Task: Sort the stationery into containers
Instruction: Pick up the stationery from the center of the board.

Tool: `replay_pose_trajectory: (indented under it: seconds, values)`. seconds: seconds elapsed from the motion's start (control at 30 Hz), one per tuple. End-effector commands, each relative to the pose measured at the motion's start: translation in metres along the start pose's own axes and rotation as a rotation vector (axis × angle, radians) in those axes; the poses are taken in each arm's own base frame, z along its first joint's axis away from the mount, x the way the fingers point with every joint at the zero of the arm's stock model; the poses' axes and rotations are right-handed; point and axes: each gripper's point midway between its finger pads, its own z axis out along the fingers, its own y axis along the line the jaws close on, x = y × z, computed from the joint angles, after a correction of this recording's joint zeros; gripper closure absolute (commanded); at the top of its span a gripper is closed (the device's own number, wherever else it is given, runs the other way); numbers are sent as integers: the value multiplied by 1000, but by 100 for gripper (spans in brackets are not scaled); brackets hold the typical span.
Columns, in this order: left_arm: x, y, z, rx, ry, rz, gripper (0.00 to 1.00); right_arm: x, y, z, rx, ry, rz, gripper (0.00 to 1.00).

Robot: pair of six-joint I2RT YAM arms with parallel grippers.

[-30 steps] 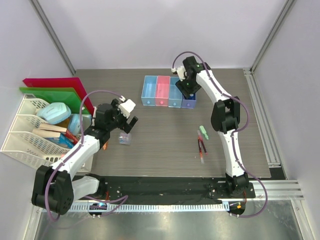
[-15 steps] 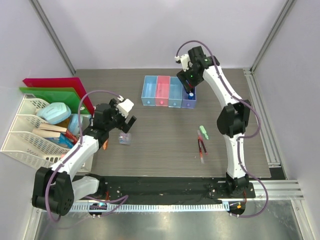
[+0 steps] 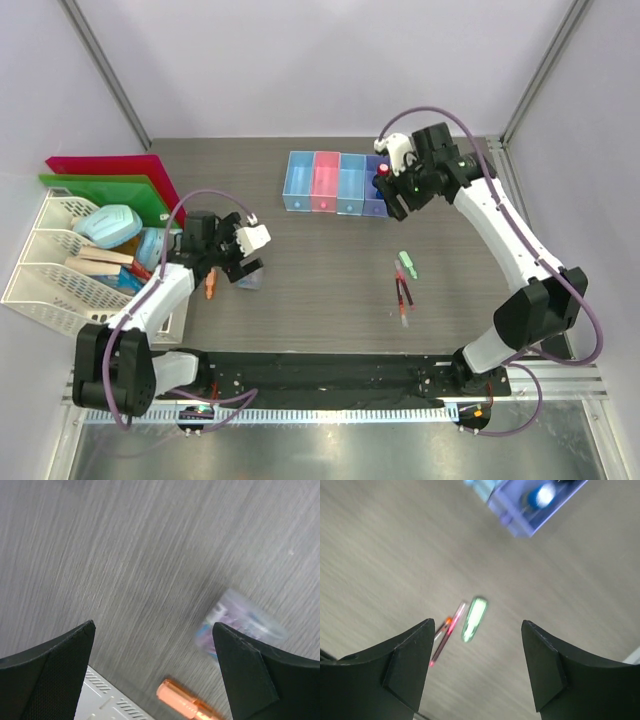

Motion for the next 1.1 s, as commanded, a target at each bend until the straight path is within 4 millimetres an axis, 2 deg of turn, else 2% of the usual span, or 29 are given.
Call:
replay_pose_trajectory:
  seconds: [0.0,0.03,0.1,0.13,0.27,0.4,0.6,0.8,1.07]
  values:
    - [-3,-10,-12,187,-10,156,0,25,10,12,-23,28,-5,24]
    - [-7,-6,-13,205,-13,167,0,30,11,12,-24,32,-1,24]
    - [-5,-15,-18,268,-10,159,0,33,13,10,-21,29,-2,24]
    - [-9,-13,-21,274,-16,166,0,35,13,10,-21,32,1,24]
    - [-14,-20,-32,304,-30,183,0,33,14,8,-18,23,6,24]
    - [-10,-38,-42,381,-25,205,0,31,13,6,-16,16,13,24]
    - [9,-46,-20,436,8,163,0,27,19,3,-38,-6,26,23]
    - [20,-55,-7,491,21,121,2,23,22,-5,-47,-33,31,24]
    - [28,-59,5,530,42,81,12,15,38,-12,-119,-71,39,23]
